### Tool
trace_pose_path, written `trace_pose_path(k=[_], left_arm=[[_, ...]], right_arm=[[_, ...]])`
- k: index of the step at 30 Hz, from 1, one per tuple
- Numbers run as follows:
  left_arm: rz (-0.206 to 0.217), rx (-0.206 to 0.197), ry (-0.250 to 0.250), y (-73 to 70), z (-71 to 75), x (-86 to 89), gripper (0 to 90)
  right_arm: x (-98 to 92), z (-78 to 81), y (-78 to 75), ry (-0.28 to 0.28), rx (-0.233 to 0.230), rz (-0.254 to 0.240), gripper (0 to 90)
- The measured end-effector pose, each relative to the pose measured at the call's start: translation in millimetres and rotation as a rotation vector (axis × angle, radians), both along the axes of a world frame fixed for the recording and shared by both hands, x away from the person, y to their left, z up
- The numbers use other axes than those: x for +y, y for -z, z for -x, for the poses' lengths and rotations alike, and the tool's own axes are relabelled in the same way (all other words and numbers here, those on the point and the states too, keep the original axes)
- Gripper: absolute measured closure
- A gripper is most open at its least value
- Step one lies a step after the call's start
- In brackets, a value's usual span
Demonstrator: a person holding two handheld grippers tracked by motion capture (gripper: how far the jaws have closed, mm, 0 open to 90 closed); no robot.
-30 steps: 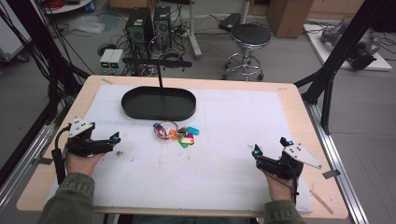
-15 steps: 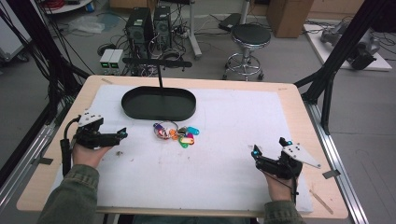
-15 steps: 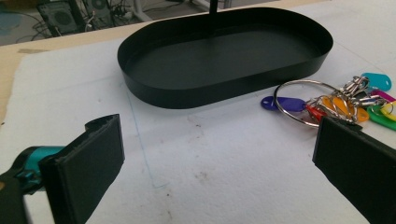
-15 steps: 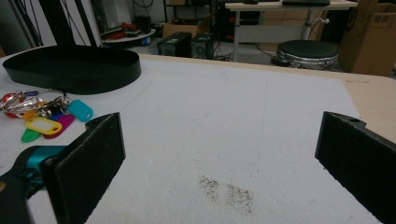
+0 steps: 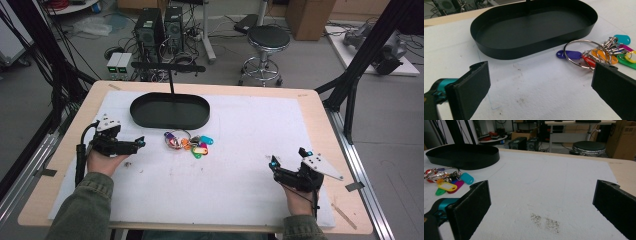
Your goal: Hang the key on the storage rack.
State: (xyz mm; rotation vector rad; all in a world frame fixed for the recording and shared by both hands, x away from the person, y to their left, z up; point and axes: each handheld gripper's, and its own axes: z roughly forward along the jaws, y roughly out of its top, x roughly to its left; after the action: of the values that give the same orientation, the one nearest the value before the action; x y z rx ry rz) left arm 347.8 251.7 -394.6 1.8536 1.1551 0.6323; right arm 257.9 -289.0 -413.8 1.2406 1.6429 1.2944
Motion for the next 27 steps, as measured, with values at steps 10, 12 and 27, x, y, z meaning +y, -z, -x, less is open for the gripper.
trace_pose_path(k=[10, 12, 27], left_arm=[[-0.011, 0.014, 0.014, -3.2, -3.3, -10.5, 2.6], [-0.009, 0.013, 0.026, -6.5, -4.9, -15.4, 2.6], [-0.043, 0.037, 0.075, -12.8, -26.5, -48.6, 2.6]], right_arm=[[1.8, -0.4, 0.4, -0.016, 0.005, -0.004, 0.5], [1.8, -1.2, 0.7, -0.018, 0.0, 0.004, 0.5], [3.9, -2.1, 1.6, -0.024, 0.004, 0.017, 0.5]])
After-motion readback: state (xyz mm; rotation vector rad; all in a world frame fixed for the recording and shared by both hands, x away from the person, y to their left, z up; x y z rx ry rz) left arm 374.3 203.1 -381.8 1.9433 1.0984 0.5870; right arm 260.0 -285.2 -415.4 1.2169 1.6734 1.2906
